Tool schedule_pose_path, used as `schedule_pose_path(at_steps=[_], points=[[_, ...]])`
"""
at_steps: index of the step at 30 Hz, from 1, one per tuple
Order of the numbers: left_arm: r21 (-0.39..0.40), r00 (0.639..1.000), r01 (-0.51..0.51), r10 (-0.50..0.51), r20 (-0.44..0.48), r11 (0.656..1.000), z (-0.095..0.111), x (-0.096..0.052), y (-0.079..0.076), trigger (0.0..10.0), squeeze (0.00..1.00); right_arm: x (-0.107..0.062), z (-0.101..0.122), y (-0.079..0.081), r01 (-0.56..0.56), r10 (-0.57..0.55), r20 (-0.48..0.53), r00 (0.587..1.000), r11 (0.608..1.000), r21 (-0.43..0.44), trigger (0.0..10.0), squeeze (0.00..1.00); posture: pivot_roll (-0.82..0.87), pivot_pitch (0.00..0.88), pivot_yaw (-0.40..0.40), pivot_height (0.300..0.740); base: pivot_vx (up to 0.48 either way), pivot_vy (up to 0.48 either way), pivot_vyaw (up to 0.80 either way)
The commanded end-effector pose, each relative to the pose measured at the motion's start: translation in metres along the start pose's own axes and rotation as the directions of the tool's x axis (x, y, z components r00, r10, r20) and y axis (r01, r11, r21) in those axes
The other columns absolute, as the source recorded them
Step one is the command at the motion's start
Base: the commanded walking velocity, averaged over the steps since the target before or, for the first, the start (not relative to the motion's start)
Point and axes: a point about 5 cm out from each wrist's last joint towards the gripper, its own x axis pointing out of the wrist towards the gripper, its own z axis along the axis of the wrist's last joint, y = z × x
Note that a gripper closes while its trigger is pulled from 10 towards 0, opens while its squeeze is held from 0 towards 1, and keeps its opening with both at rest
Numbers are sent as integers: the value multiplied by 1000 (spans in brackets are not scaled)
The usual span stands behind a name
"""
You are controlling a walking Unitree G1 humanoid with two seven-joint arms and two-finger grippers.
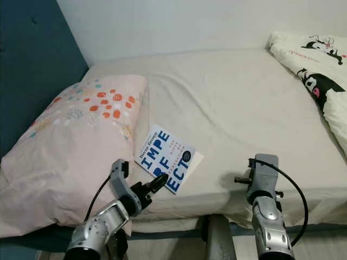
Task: Clean up the room
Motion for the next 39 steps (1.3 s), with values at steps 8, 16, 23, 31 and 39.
schedule_pose_path(at_steps=[8,16,23,31,39], points=[[-12,999,-31,30,-34,999,-23,12,-11,10000,8,-7,-5,9,-29,29,-22,999,1000,4,10000,0,-93,272,43,560,0,0,0],[-59,999,-24,21,-47,998,-31,17,-18,10000,0,-9,-8,13,-32,33,-31,999,999,13,10000,0,-98,277,60,560,0,0,0],[-101,999,-30,28,-15,994,-33,25,-24,10000,0,-12,-9,17,-49,50,-39,998,999,17,10000,0,-107,283,70,560,0,0,0],[-239,997,-14,32,69,971,-16,40,-39,10000,0,-15,-5,34,-148,148,-14,989,989,26,10000,0,-114,288,76,560,0,0,0],[-331,999,17,1,52,943,-17,52,-52,10000,0,-20,-13,42,-172,173,-42,984,985,22,10000,0,-119,290,79,560,0,0,0]])
